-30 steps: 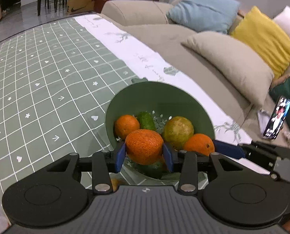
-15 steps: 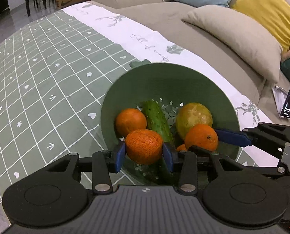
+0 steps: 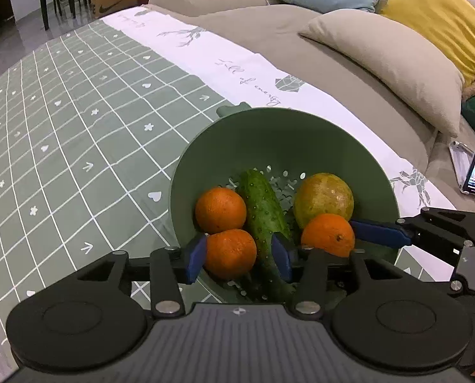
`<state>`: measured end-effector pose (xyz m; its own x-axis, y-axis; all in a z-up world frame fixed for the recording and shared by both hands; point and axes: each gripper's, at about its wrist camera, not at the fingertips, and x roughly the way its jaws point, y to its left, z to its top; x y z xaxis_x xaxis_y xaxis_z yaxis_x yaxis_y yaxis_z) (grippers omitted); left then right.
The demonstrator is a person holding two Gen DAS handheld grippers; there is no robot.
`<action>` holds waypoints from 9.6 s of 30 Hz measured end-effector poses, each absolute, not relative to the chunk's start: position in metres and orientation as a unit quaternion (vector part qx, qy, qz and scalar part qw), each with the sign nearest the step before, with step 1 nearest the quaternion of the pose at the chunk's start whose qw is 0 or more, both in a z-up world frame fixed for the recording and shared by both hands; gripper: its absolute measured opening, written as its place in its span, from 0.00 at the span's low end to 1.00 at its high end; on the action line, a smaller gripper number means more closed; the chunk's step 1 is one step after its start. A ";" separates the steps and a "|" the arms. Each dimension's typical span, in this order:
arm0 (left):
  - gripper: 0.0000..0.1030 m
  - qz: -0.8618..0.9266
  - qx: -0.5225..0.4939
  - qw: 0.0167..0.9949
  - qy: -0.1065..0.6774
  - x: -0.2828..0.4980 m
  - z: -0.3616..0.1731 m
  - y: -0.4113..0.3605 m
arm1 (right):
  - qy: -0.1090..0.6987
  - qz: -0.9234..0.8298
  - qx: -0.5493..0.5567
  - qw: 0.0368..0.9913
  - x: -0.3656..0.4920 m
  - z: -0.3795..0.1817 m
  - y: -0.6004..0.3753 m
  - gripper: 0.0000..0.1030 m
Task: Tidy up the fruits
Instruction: 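Lower both held mandarins into the colander and open both tools, then grasp a longan with the left tool while the right tool grasps the red plum, then carry the longan and red plum into the colander and release both, then grasp a longan with the left tool while the right tool grasps the last longan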
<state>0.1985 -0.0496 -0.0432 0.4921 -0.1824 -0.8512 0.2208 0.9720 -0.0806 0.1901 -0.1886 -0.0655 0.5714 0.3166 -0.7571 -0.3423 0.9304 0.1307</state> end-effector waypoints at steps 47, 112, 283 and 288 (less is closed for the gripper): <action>0.55 -0.041 -0.092 0.882 0.461 0.066 -0.052 0.017 | 0.413 0.175 -0.006 0.894 0.086 -0.067 -0.171 0.52; 0.24 -0.063 -0.198 0.862 0.463 0.099 -0.049 0.040 | 0.430 0.240 -0.002 0.870 0.105 -0.078 -0.150 0.21; 0.26 -0.003 -0.162 0.871 0.464 0.107 -0.073 0.059 | 0.437 0.190 -0.020 0.879 0.145 -0.113 -0.088 0.28; 0.26 -0.004 -0.163 0.871 0.463 0.106 -0.072 0.061 | 0.444 0.186 -0.017 0.876 0.151 -0.117 -0.087 0.24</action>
<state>0.1063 0.0609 -0.0723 0.5707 -0.1577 -0.8059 -0.1453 0.9465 -0.2881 0.1506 -0.0874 -0.1172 0.5363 0.3114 -0.7845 -0.3411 0.9301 0.1361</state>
